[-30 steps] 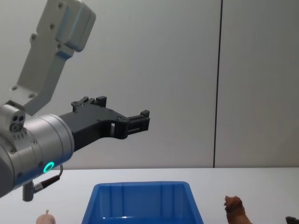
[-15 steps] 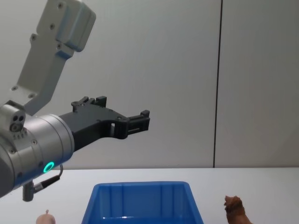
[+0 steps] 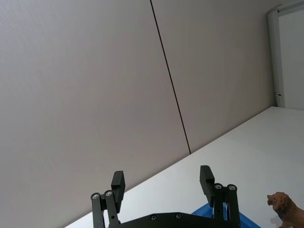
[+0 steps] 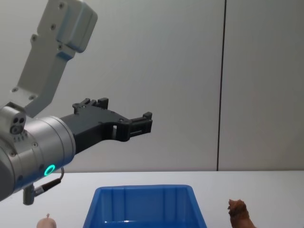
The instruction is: Pick up the two dolls from the table and place them into the box.
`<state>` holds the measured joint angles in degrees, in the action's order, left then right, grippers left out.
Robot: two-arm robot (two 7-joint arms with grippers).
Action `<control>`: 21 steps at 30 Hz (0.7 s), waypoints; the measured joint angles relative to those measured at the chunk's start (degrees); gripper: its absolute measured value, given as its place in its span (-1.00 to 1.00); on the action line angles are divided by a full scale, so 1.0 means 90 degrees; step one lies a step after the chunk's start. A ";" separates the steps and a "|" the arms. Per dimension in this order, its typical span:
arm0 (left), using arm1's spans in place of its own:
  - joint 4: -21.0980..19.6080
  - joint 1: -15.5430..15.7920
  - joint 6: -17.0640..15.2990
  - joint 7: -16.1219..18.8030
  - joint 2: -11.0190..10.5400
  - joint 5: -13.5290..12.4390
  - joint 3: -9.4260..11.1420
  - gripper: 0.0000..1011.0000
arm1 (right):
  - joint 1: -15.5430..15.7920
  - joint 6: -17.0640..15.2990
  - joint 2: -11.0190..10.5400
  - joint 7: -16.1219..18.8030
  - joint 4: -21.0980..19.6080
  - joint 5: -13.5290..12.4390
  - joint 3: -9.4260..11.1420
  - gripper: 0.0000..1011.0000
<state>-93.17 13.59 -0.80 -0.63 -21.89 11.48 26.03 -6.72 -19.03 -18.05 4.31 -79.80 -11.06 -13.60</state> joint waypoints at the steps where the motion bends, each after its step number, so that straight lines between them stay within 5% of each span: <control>1: 0.0000 0.0000 0.0000 0.0000 0.0000 0.0000 0.0000 0.98 | 0.0002 0.0000 0.0002 -0.0004 0.0002 -0.0001 -0.0002 0.17; 11: 0.0000 0.0000 0.0000 0.0000 0.0000 0.0000 0.0000 0.98 | 0.0005 0.0003 0.0010 -0.0012 0.0007 -0.0001 -0.0006 0.03; 21: 0.0000 0.0000 0.0000 0.0000 0.0000 0.0000 0.0000 0.98 | -0.0029 0.0403 0.0003 0.0058 -0.0058 0.0065 0.0025 -0.11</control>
<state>-93.17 13.59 -0.80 -0.63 -21.89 11.48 26.02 -6.98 -15.41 -18.02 4.83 -80.32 -10.48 -13.37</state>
